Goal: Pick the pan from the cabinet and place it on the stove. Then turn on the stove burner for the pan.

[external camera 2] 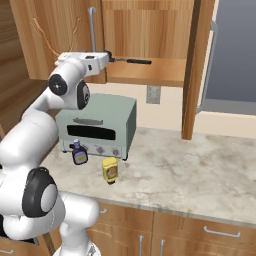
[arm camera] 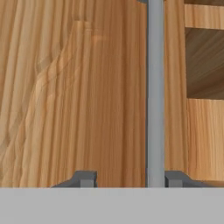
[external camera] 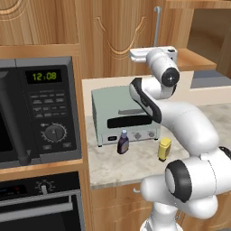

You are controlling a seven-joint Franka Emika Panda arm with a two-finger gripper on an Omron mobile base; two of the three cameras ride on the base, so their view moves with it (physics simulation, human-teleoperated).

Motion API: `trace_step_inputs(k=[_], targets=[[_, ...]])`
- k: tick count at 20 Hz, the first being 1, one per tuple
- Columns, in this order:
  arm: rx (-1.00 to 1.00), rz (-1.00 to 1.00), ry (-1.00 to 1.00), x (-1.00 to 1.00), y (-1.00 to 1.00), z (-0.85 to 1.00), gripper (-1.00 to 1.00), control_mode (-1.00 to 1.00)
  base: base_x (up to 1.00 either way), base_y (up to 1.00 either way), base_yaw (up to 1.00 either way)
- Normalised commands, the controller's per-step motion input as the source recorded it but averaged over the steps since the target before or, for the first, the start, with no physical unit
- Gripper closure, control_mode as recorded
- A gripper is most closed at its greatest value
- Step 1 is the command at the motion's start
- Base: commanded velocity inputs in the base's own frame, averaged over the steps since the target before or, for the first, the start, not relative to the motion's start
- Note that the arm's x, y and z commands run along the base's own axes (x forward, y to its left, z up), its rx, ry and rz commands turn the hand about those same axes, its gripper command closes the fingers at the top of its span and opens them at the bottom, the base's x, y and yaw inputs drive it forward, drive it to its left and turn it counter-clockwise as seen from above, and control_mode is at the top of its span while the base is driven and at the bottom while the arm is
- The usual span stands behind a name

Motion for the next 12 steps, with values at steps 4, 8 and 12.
trace_step_inputs(k=[4, 8, 12], targets=[[0.00, 0.03, 0.03, 0.16, -0.17, -0.19, 1.00, -1.00, 0.00, 0.00, 0.00], [0.00, 0.05, 0.02, 0.24, -0.35, -0.16, 1.00, -1.00, 0.00, 0.00, 0.00], [0.00, 0.04, 0.04, 0.16, -0.20, -0.16, 1.00, -1.00, 0.00, 0.00, 0.00]])
